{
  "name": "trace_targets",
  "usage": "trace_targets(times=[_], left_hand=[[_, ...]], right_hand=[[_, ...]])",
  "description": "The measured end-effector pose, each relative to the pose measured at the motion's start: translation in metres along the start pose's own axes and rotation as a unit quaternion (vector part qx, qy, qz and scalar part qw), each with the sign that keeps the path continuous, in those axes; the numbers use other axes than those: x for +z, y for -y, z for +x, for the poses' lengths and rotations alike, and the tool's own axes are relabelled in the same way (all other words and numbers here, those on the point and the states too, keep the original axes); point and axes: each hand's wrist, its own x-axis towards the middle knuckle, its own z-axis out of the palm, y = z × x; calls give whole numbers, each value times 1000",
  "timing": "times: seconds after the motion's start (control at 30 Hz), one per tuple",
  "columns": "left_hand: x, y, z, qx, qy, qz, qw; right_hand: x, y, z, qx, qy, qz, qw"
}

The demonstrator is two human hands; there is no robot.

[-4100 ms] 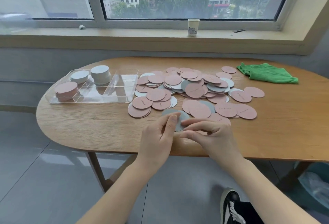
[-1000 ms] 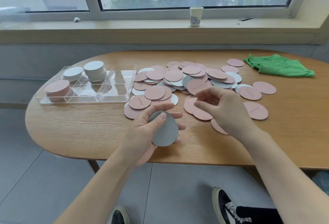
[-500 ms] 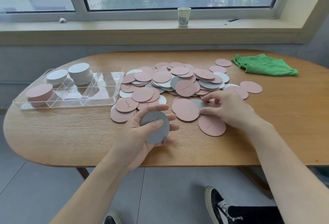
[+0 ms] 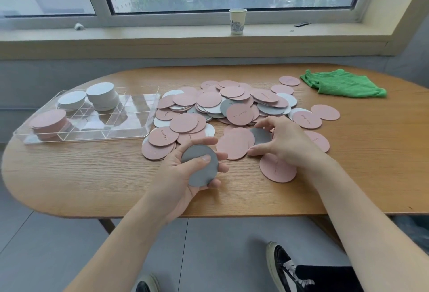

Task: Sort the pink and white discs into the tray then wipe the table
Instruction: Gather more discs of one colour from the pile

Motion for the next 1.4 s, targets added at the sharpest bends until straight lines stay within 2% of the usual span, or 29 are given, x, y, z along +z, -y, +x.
trace_targets(times=[0.23, 0.47, 0.57, 0.67, 0.8, 0.9, 1.03, 1.23, 1.4], left_hand=[[1, 1, 0, -4, -9, 12, 1000], [3, 3, 0, 5, -21, 24, 999], [4, 2, 0, 8, -23, 25, 999], [6, 2, -1, 15, -31, 28, 999], [6, 2, -1, 31, -32, 17, 999], [5, 4, 0, 44, -23, 6, 999], [4, 5, -1, 49, -15, 11, 999], [-3, 2, -1, 30, 17, -14, 999], [-7, 0, 0, 7, 31, -29, 999]], right_hand=[[-5, -6, -3, -15, -91, 74, 993], [-22, -8, -8, -14, -180, 216, 959], [-32, 5, -20, -60, -161, 302, 938], [-30, 23, -35, -102, -56, 362, 925], [-10, 40, -46, -123, 80, 353, 924], [12, 47, -49, -129, 124, 335, 925], [28, 53, -50, -127, 96, 324, 933], [18, 49, -48, -129, 64, 285, 948], [4, 33, -38, -115, -5, 195, 974]])
